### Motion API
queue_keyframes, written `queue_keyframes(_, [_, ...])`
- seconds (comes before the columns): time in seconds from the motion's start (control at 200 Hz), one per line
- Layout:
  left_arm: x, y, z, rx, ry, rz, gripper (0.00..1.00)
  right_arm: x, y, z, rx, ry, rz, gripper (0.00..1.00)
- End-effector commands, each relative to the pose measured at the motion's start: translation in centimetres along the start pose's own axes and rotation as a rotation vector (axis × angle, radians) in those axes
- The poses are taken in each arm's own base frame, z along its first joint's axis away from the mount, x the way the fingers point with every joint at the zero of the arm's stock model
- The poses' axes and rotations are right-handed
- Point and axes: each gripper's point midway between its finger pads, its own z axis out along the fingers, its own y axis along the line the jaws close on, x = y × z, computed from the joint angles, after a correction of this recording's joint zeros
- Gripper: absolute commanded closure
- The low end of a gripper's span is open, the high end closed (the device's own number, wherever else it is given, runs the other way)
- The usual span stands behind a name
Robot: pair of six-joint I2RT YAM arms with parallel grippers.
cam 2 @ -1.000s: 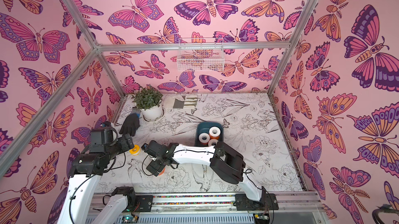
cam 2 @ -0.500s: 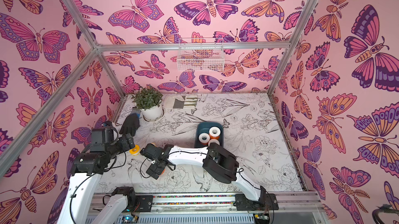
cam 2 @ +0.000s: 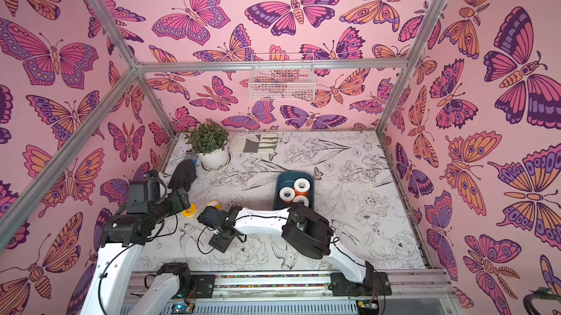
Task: Put the sealing tape into the storage box
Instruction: Pick up the sealing tape at the center of the board.
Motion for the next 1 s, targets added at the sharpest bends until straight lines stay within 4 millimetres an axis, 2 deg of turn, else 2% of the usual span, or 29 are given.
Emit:
queue_keyframes(0.0, [0.4, 0.1, 0.3, 0.004, 0.010, 0.011, 0.12, -0.2, 0.0, -0.2, 0.027, 0.006, -0.017, 0.23])
queue_keyframes(0.15, [0.4, 0.0, 0.2, 0.007, 0.009, 0.011, 0.12, -0.8, 0.3, -1.5, 0.011, -0.024, -0.013, 0.27])
queue_keyframes(0.305, [0.4, 0.0, 0.2, 0.008, 0.009, 0.010, 0.12, -1.6, 0.3, -4.0, 0.008, -0.072, 0.000, 0.29])
queue_keyframes(0.526, [0.4, 0.0, 0.2, 0.009, 0.009, 0.011, 0.12, -1.4, -1.2, -8.0, 0.038, -0.123, 0.035, 0.31])
queue_keyframes(0.616, [0.5, 0.0, 0.3, 0.006, 0.012, 0.010, 0.12, -0.7, -3.0, -9.7, 0.054, -0.141, 0.076, 0.34])
queue_keyframes(0.746, [0.5, -0.1, 0.4, 0.010, 0.019, 0.012, 0.12, 0.9, -7.0, -12.1, 0.094, -0.159, 0.171, 0.35])
queue_keyframes(0.896, [0.5, -0.1, 0.3, 0.013, 0.013, 0.012, 0.12, 3.3, -11.6, -15.0, 0.136, -0.199, 0.278, 0.35])
queue_keyframes(0.991, [0.5, -0.2, 0.4, 0.018, 0.019, 0.013, 0.12, 5.6, -14.7, -16.3, 0.170, -0.204, 0.358, 0.36])
